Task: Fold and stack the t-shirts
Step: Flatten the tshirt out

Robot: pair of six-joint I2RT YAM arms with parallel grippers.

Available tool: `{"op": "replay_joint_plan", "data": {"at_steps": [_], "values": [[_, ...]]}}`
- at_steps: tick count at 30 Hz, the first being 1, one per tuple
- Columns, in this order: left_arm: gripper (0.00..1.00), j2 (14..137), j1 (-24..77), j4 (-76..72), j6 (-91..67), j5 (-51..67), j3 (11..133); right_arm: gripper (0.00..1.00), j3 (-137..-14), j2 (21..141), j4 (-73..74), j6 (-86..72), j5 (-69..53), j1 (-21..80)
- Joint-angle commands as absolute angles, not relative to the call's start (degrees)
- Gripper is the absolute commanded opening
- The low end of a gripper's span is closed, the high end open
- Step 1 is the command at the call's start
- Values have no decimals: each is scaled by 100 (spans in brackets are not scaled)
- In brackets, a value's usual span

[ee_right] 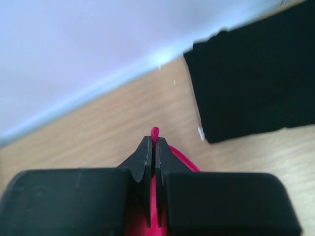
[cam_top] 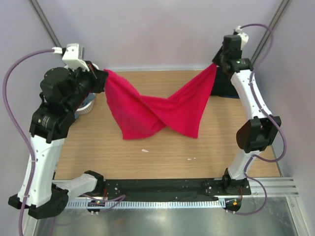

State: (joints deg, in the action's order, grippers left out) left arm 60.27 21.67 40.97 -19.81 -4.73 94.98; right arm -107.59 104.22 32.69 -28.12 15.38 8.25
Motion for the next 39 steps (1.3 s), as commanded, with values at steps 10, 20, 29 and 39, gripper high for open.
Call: {"op": "replay_joint_plan", "data": {"at_steps": [10, 20, 29, 39], "values": [[0, 4501, 2214, 2691, -2894, 2153, 6446, 1, -9768, 10064, 3173, -2681, 1002, 211], [0, 3471, 4928, 1829, -5490, -534, 3007, 1, -9018, 10247, 3348, -2584, 809, 149], [26, 6344, 6812, 1932, -5942, -1600, 3486, 1, -8596, 9871, 3287, -2514, 905, 149], [100, 6014, 5840, 4053, -5099, -3270, 6116, 1, -8428, 9422, 3094, -2435, 870, 150]]}}
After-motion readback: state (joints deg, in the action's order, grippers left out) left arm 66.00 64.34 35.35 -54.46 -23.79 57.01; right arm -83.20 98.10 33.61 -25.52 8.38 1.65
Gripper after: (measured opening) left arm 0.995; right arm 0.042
